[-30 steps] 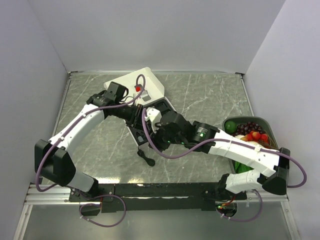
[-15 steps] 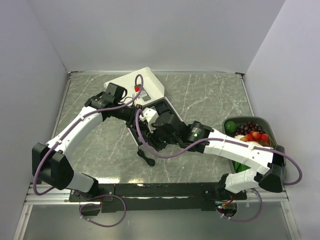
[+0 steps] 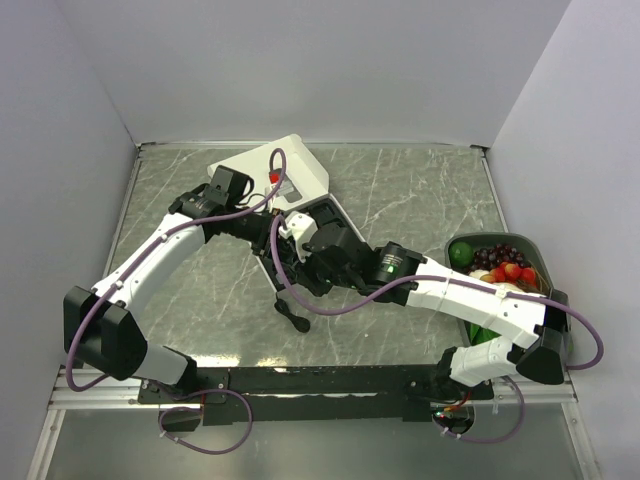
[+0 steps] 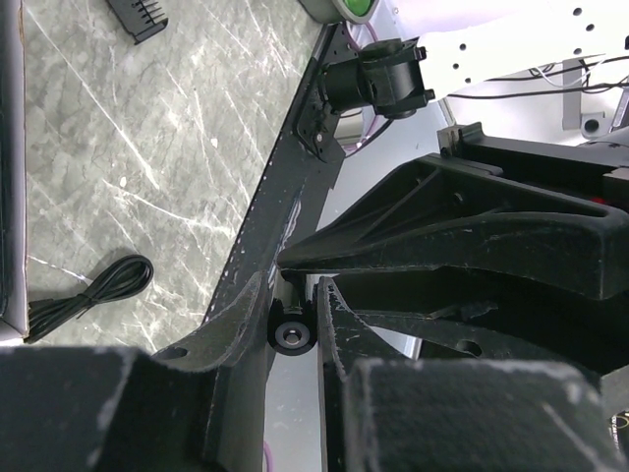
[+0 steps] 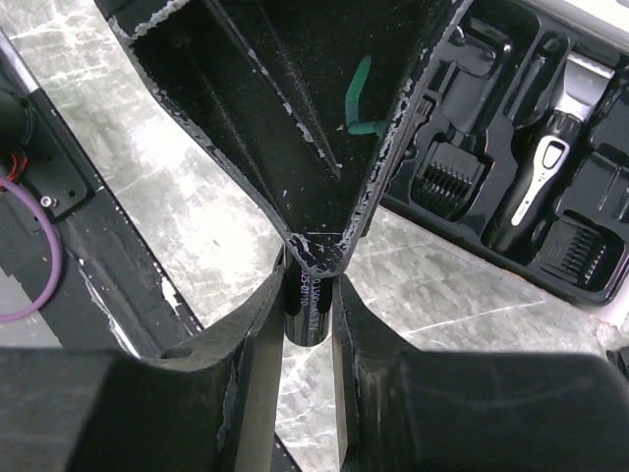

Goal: Sort the hair-cutting tools

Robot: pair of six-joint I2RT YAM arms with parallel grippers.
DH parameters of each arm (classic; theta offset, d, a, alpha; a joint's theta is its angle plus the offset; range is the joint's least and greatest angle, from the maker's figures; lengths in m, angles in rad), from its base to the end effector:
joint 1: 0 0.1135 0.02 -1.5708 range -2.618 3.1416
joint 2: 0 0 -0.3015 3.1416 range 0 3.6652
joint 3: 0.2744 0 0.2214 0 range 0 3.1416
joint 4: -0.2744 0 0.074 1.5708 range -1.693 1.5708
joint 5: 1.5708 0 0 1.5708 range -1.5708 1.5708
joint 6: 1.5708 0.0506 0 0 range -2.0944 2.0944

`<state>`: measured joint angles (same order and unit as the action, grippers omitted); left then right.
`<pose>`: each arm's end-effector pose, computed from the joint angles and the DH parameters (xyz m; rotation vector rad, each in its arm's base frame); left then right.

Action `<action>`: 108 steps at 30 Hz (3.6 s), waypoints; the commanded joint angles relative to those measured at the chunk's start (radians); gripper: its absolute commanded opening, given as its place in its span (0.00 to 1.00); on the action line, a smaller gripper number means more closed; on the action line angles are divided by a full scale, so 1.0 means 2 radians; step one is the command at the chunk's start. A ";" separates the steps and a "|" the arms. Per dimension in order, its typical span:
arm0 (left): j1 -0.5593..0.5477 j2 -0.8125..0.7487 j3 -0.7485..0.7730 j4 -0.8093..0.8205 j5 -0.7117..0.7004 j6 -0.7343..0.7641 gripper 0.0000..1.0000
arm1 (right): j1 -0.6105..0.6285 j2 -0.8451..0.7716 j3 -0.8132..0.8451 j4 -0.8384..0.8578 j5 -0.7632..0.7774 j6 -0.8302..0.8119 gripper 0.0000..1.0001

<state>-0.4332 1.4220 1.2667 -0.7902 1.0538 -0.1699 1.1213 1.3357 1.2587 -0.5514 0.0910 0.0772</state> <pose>0.2112 -0.1462 0.3577 0.7672 2.3343 -1.5733 0.1204 0.2389 0.3770 -1.0789 1.9803 0.5631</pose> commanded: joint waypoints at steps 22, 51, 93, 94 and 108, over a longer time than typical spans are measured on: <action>0.018 -0.155 -0.027 0.036 -0.480 -0.174 0.97 | -0.129 0.187 0.166 -0.043 -0.039 -0.007 0.06; 0.019 -0.245 -0.090 -0.016 -0.569 -0.203 0.97 | -0.190 0.441 0.375 -0.102 -0.048 -0.063 0.15; 0.019 -0.237 -0.100 -0.003 -0.550 -0.197 0.96 | -0.191 0.405 0.409 -0.094 -0.004 -0.043 0.38; 0.019 -0.237 -0.100 -0.003 -0.550 -0.197 0.97 | -0.192 0.407 0.412 -0.096 -0.003 -0.043 0.33; 0.019 -0.236 -0.096 -0.008 -0.555 -0.197 0.96 | -0.190 0.432 0.398 -0.089 -0.015 -0.039 0.06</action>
<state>-0.3943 0.9649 1.0657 -0.8242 -0.0578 -0.5621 0.7414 2.2078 2.0365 -0.7448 0.0631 -0.0010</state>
